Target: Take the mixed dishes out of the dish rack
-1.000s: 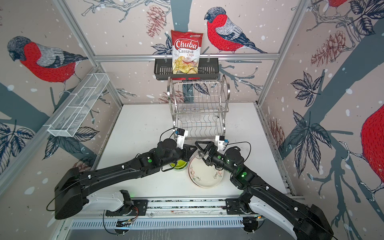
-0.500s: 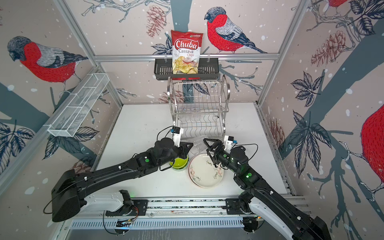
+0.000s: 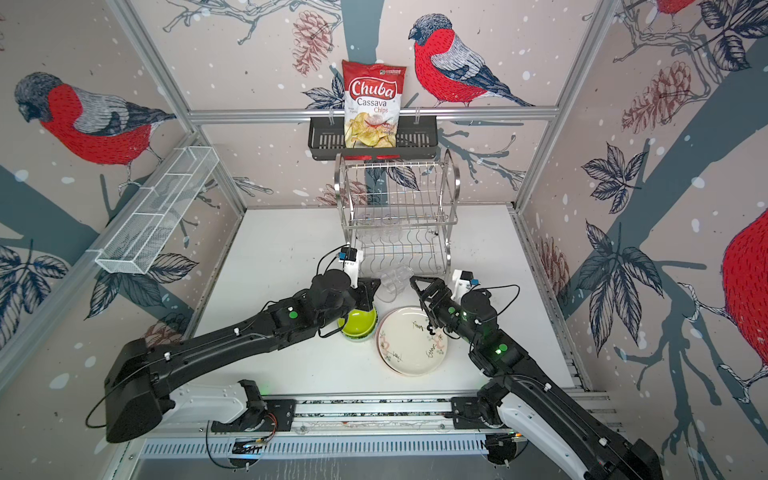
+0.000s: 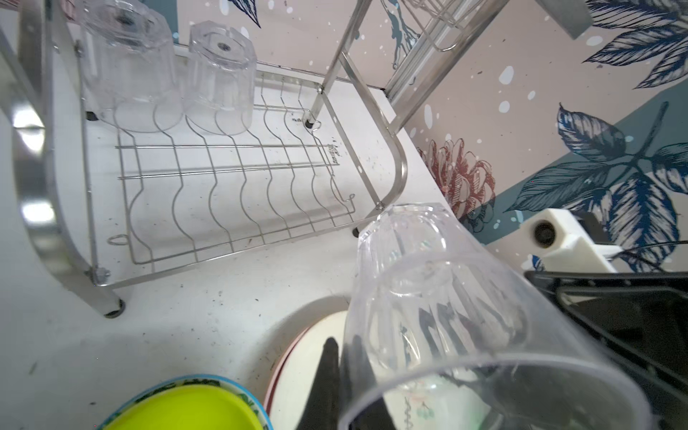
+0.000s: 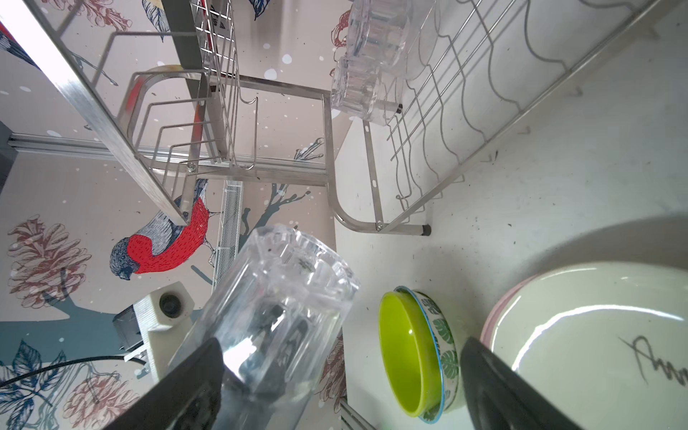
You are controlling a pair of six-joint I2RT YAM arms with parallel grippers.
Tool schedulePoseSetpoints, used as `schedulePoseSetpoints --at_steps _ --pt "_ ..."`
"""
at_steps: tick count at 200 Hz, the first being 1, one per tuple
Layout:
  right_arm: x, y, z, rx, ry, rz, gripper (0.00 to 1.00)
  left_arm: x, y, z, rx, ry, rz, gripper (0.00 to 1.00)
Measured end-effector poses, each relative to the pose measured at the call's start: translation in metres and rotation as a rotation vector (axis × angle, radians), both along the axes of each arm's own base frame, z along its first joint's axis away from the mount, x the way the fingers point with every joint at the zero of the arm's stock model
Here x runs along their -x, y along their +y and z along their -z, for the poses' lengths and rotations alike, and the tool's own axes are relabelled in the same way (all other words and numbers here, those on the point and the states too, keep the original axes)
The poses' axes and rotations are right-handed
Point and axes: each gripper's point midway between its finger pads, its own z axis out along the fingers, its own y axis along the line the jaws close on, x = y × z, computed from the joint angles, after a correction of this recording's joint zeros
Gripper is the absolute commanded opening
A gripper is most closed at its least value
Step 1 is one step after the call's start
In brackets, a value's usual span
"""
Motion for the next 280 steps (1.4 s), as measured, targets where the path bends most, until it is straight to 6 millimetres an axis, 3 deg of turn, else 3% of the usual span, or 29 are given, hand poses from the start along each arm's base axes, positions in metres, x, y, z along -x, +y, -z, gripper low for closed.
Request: schedulePoseSetpoints --at_steps 39,71,117,141,175,221,280 --pt "0.002 0.008 -0.022 0.145 -0.065 -0.016 1.00 -0.004 0.011 0.005 -0.059 -0.006 -0.028 0.00" --pt "0.007 0.031 -0.043 0.320 -0.140 -0.054 0.81 -0.012 0.018 0.006 -0.091 0.004 -0.065 0.00" --pt "0.014 0.082 -0.071 0.636 -0.288 -0.117 0.58 -0.019 0.027 0.021 -0.158 0.044 -0.095 0.00" --pt "0.008 0.093 -0.066 0.785 -0.322 -0.118 0.49 -0.019 0.029 0.023 -0.164 0.049 -0.099 0.00" --pt "0.002 0.089 -0.049 0.922 -0.322 -0.117 0.42 -0.019 0.029 0.023 -0.164 0.052 -0.099 0.00" --pt "0.000 0.086 -0.041 0.973 -0.316 -0.114 0.36 -0.018 0.028 0.023 -0.161 0.056 -0.090 0.00" --pt "-0.010 0.088 -0.009 1.091 -0.285 -0.165 0.15 -0.017 0.030 0.037 -0.203 0.089 -0.087 0.00"
